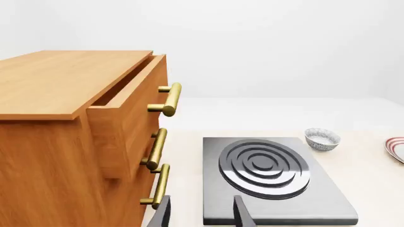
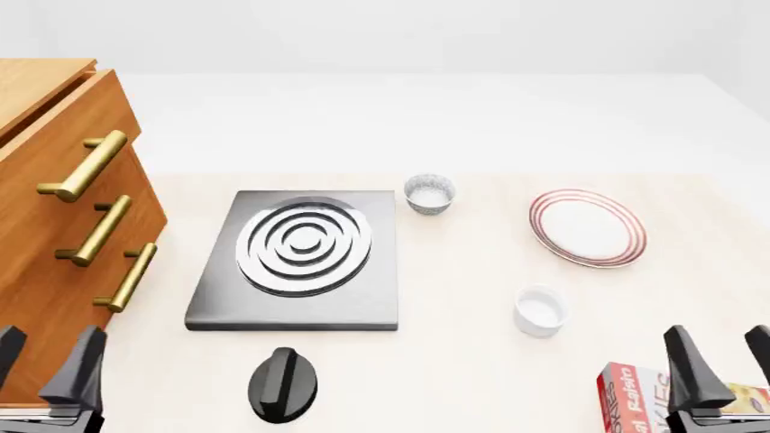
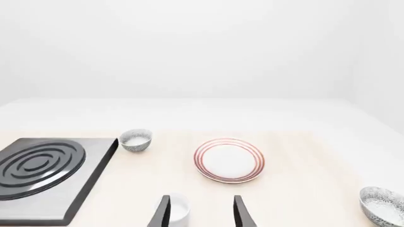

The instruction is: Pick the akita bowl next to the cookies box and place it on the plate.

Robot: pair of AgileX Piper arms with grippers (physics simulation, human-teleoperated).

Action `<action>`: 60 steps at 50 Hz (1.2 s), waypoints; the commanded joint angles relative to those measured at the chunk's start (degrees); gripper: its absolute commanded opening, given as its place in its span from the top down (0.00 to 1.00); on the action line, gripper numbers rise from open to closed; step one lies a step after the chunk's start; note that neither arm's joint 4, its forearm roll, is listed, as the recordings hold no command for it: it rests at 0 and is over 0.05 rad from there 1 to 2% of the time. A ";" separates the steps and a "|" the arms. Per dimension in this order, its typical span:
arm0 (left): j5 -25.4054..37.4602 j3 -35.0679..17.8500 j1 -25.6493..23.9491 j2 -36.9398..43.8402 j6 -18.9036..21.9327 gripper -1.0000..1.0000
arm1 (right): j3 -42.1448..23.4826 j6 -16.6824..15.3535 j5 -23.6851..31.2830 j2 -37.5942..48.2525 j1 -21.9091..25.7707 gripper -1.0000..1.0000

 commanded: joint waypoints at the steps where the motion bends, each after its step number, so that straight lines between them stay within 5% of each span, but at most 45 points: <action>1: -0.07 -0.17 0.01 0.30 0.00 0.00 | -0.32 -1.28 -0.83 0.00 -0.39 0.00; 13: -0.07 -0.17 0.01 0.29 0.01 0.00 | -3.54 -2.32 2.27 0.01 -2.40 0.00; 25: -0.07 -0.17 0.01 0.30 0.00 0.00 | -11.89 -0.47 17.84 0.93 -6.99 0.00; 60: -0.07 -0.17 0.01 0.29 -0.01 0.00 | -24.52 -0.27 22.44 24.64 -18.03 0.00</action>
